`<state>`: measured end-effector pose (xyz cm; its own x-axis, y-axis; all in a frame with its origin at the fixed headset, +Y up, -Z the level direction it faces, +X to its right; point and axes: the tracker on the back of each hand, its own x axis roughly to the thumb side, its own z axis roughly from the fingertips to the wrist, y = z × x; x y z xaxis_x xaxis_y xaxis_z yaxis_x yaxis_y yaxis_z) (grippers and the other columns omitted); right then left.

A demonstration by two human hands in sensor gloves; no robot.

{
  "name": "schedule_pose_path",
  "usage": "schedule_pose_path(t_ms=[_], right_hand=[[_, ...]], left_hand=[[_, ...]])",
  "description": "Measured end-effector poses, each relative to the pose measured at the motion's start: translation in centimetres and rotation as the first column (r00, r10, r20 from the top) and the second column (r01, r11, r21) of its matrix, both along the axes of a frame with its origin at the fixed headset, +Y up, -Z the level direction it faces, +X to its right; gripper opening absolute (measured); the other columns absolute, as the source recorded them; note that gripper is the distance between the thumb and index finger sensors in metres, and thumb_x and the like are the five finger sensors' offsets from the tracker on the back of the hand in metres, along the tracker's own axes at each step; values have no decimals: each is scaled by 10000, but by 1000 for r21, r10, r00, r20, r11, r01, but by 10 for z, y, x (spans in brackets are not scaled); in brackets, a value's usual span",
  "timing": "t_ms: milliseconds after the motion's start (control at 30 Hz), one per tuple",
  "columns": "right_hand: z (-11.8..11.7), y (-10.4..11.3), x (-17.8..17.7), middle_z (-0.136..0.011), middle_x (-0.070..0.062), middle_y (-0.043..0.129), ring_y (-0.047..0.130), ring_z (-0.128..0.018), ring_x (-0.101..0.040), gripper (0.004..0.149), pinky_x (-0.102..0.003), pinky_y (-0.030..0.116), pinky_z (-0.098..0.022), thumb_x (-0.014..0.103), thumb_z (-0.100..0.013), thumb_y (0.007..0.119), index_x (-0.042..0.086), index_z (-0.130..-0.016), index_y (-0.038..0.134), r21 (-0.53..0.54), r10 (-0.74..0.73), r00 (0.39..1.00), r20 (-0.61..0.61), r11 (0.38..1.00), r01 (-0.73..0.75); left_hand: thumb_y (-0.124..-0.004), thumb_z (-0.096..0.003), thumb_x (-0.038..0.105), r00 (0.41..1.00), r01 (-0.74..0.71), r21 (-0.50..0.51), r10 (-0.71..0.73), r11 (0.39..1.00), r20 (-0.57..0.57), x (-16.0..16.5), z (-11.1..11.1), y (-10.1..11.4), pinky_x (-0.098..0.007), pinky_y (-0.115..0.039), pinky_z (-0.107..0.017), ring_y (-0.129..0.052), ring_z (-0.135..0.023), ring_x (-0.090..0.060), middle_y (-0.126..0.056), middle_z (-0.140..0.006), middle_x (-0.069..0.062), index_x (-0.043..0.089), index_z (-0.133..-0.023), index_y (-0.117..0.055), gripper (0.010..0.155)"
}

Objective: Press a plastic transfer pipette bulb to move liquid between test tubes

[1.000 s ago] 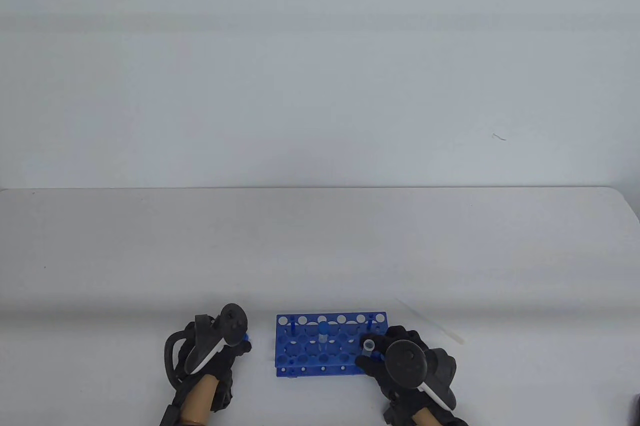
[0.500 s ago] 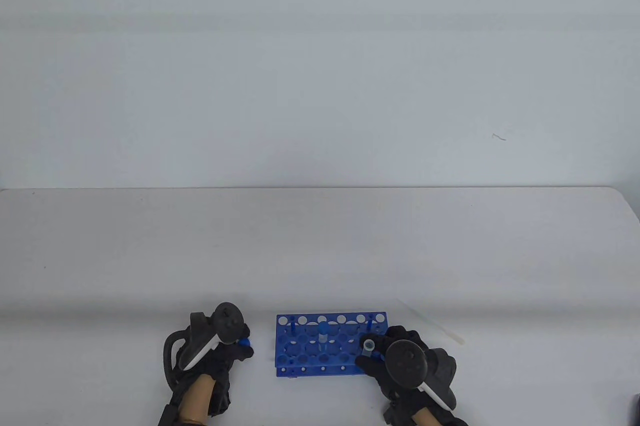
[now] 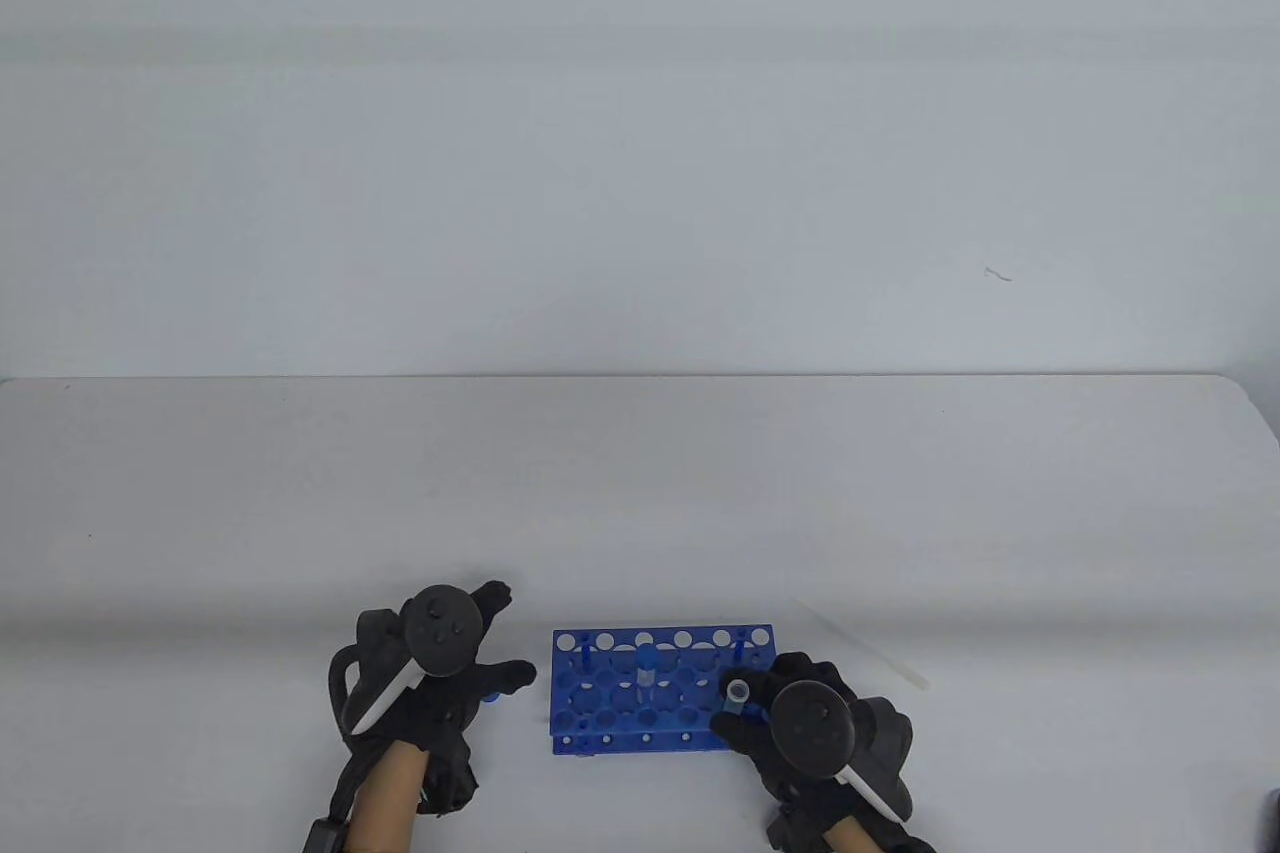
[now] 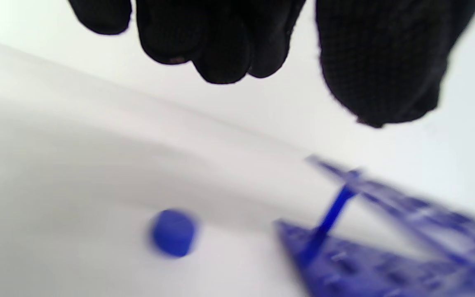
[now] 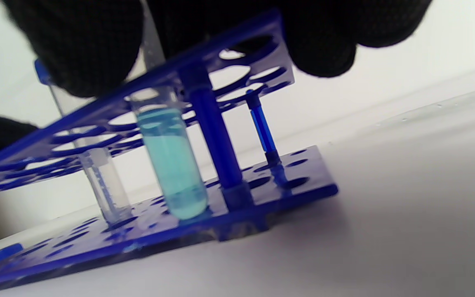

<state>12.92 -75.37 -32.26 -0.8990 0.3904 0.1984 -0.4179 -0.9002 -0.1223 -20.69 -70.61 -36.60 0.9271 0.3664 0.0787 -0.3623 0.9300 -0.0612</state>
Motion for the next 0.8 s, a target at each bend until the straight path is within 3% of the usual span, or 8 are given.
schedule_pose_path(t_ms=[100, 200, 433, 800], right_hand=[[0, 0, 0, -643, 10, 784, 791, -600, -288, 473, -503, 656, -521, 509, -312, 854, 328, -749, 842, 0, 0, 1000, 0, 1000, 0], [0, 0, 0, -644, 9, 784, 790, -601, -289, 473, -504, 656, -521, 509, -313, 854, 327, -749, 842, 0, 0, 1000, 0, 1000, 0], [0, 0, 0, -645, 8, 785, 791, -600, -289, 474, -504, 656, -521, 508, -311, 855, 328, -749, 841, -1, 1, 1000, 0, 1000, -1], [0, 0, 0, -644, 8, 786, 792, -600, -289, 474, -504, 656, -521, 507, -311, 855, 328, -750, 842, -1, 0, 1000, 0, 1000, 0]], left_hand=[[-802, -342, 631, 991, -124, 23, 122, 992, 63, 19, 5, 8, -570, -493, -787, -598, -917, -246, -627, -1080, -1, 333, -1147, -507, 907], [-805, -342, 627, 970, -201, -45, 205, 979, 133, 40, 7, 4, -571, -479, -789, -565, -937, -262, -585, -1107, -31, 334, -1158, -479, 926], [-807, -343, 620, 977, -101, -43, 107, 994, 183, 67, 10, -12, -574, -464, -788, -531, -951, -279, -548, -1123, -42, 340, -1153, -483, 916], [-816, -373, 585, 990, -83, -19, 85, 996, 108, 91, 3, -32, -576, -452, -782, -529, -938, -284, -567, -1101, -38, 400, -1065, -629, 740]])
